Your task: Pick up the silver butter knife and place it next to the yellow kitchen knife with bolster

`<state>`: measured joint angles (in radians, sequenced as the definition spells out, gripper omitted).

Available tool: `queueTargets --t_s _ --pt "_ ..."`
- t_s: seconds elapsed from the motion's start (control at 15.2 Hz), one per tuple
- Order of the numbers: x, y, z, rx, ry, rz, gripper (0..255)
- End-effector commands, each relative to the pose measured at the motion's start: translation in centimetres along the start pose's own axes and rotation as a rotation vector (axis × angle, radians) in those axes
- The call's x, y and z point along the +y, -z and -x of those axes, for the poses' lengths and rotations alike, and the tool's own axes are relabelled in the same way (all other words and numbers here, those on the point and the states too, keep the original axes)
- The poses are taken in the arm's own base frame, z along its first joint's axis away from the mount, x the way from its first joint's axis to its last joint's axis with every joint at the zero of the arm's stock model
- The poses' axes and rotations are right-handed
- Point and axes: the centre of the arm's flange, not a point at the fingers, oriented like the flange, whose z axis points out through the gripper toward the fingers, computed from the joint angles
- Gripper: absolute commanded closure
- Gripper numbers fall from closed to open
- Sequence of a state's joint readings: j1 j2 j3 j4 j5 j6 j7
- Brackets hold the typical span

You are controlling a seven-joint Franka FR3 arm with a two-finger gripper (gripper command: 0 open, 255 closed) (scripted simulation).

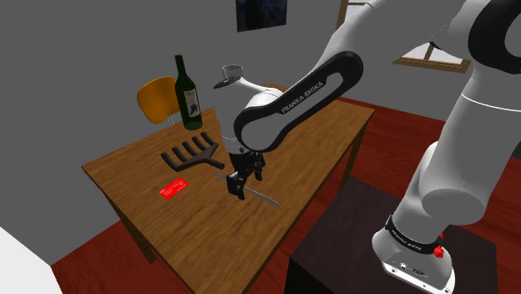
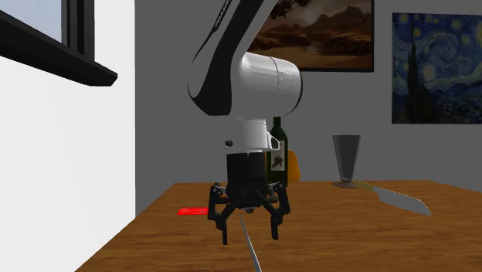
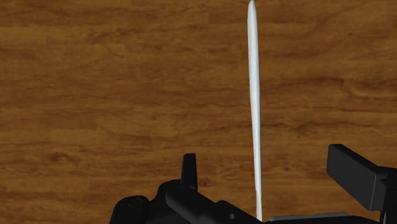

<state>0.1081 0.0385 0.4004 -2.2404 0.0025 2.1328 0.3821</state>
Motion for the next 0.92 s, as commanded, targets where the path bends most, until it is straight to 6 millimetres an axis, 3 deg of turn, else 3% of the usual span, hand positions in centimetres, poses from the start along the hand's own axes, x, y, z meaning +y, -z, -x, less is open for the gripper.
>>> queueTargets --t_s 0.0,0.26,0.33,0.86 --pt "0.0 -0.07 0.01 0.0 0.0 0.0 0" --pt "0.0 -0.07 0.01 0.0 0.0 0.0 0" --pt "0.0 -0.07 0.01 0.0 0.0 0.0 255" --pt "0.0 -0.07 0.01 0.0 0.0 0.0 255"
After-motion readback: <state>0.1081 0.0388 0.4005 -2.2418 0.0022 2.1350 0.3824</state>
